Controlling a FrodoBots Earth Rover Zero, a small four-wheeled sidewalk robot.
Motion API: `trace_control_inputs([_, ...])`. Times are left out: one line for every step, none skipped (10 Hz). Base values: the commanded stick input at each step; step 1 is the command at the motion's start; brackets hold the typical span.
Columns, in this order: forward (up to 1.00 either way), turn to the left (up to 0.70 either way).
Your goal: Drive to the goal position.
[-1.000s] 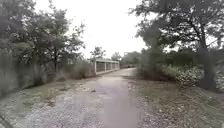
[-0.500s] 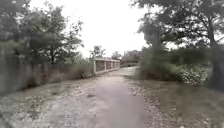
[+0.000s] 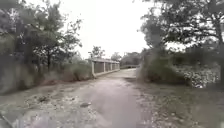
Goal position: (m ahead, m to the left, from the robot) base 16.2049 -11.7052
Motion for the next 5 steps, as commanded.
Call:
trace_control_inputs([0.70, 0.00])
trace_control_inputs([0.70, 0.00])
trace_control_inputs([0.70, 0.00])
trace_control_inputs([0.70, 0.00])
trace_control_inputs([0.70, 0.00])
